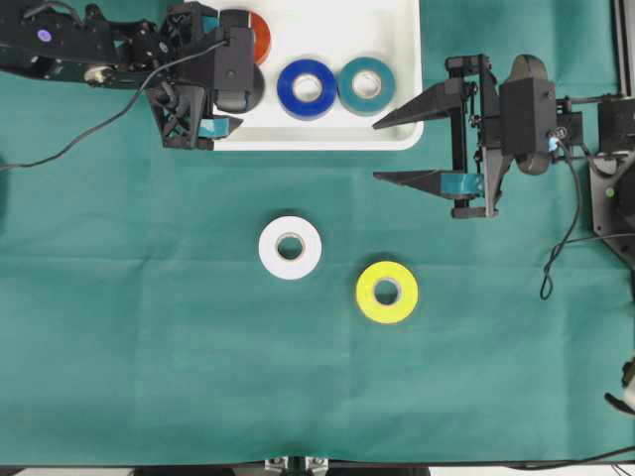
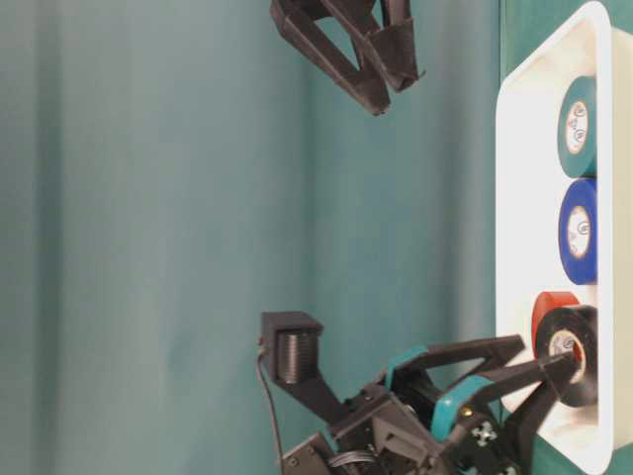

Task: Put the tape alternately from left to right into the white case.
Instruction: 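Lift the black roll with the left gripper into the tray, then release the black roll and withdraw the left gripper leftward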

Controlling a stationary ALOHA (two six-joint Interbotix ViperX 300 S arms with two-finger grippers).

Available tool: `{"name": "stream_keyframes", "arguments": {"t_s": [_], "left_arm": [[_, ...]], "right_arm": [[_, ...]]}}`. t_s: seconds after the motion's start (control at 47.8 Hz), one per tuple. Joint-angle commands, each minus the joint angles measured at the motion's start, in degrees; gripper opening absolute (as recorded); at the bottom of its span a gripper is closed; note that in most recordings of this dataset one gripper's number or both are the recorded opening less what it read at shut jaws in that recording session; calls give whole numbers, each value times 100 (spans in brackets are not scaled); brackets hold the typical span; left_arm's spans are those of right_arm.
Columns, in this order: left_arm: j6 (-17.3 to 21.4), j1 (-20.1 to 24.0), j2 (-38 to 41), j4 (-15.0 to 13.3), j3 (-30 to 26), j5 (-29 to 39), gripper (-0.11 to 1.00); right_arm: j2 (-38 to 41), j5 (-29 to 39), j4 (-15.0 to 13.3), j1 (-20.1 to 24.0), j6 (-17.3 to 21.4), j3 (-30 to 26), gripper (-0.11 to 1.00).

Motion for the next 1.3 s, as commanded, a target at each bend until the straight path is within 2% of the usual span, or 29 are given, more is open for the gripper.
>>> {"name": "stream_keyframes", "arguments": {"t_s": [0.0,0.042,0.565,0.753,0.899,1.129,1.276], "left_arm": [[-9,-9,-202,0,-26,-18,89],[-9,-18,-211,0,-18,-18,91],[-18,-290,-492,-9,44,-18,90],[-70,-448,-756,-18,316,-26,90],[-272,-589,-949,-26,624,-105,90],[-932,-879,-1257,-26,1011,-448,90],[-1169,-1072,-1433,-26,1169,-668,90]], "right_arm": [[-26,-62,0,18,-9,-44,73],[-35,-62,0,18,-9,-44,73],[-26,-62,0,18,-9,-44,73],[-26,-53,0,18,-9,-44,73],[-26,-62,0,18,-9,-44,73],[-26,-62,0,18,-9,-35,73],[-26,-62,0,18,-9,-44,73]]}}
